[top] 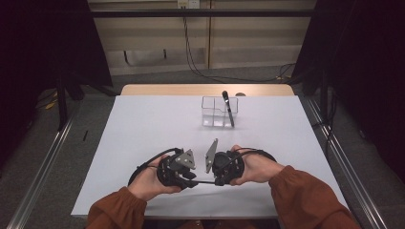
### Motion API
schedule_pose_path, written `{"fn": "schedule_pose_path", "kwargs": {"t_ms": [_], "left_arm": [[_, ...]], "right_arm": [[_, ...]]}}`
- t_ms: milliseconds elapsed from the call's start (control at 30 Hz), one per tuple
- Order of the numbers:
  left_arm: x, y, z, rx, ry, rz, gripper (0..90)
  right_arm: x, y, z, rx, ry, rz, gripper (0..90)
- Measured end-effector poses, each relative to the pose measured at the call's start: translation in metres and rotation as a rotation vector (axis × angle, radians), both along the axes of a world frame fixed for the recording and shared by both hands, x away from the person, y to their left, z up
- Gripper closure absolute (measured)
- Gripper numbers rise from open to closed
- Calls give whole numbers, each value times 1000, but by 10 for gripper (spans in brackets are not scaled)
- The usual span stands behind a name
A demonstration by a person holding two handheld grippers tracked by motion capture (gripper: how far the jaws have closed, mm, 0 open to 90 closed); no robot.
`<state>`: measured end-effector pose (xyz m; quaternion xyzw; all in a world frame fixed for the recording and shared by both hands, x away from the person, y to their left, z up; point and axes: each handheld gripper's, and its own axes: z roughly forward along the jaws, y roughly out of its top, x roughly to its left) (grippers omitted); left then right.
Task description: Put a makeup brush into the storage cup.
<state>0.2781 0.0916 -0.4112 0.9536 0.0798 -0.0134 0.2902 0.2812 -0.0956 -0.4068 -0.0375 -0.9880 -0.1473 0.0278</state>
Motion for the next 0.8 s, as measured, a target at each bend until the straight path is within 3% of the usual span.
{"fn": "schedule_pose_path", "kwargs": {"t_ms": [267,533,800], "left_arm": [[0,-5,-4,1,34,-28,771],[2,-5,-5,-2,50,-21,805],[3,-6,-5,-9,44,-20,817]], "right_arm": [[-1,0,1,7,-3,9,867],[-1,1,0,7,-3,14,867],[0,-1,0,12,-14,13,865]]}}
